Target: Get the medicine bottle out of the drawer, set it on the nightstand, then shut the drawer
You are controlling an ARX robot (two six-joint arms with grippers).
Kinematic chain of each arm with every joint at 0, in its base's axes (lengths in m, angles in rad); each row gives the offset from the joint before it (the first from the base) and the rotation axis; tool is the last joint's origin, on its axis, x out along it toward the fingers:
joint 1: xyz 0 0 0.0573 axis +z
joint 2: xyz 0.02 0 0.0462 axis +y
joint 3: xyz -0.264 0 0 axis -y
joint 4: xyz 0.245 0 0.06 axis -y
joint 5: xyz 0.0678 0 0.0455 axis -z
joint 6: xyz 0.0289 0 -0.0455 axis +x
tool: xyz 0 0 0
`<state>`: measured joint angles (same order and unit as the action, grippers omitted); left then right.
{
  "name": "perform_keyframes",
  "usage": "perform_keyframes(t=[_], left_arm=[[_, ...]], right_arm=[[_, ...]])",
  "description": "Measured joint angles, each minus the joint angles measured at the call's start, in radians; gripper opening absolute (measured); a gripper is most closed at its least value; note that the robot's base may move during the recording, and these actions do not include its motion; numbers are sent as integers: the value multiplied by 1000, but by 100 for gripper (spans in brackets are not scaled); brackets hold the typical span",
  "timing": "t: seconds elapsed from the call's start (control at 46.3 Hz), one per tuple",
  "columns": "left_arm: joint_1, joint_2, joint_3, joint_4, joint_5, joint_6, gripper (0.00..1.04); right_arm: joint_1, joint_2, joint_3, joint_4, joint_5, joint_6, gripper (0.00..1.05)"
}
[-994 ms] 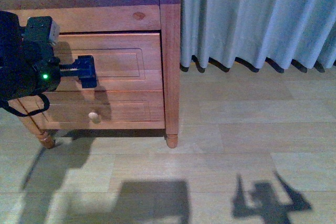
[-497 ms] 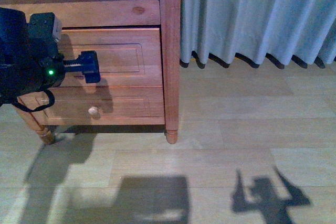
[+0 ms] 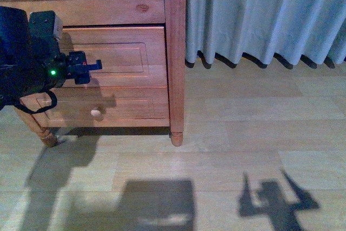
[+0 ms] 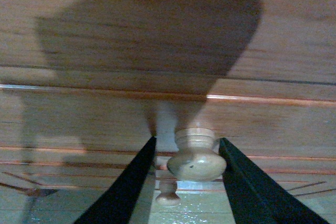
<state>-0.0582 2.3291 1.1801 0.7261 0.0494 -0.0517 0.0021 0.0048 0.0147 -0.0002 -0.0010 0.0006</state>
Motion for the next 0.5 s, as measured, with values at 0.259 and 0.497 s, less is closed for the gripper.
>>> perform_keyframes(t=[0.259, 0.497], left_arm=[[-8, 0, -20, 36, -5, 3, 27], [-13, -66, -174, 108, -24, 2, 27]], right_arm=[[0, 0, 0, 0, 0, 0, 98], [0, 0, 0, 0, 0, 0, 98]])
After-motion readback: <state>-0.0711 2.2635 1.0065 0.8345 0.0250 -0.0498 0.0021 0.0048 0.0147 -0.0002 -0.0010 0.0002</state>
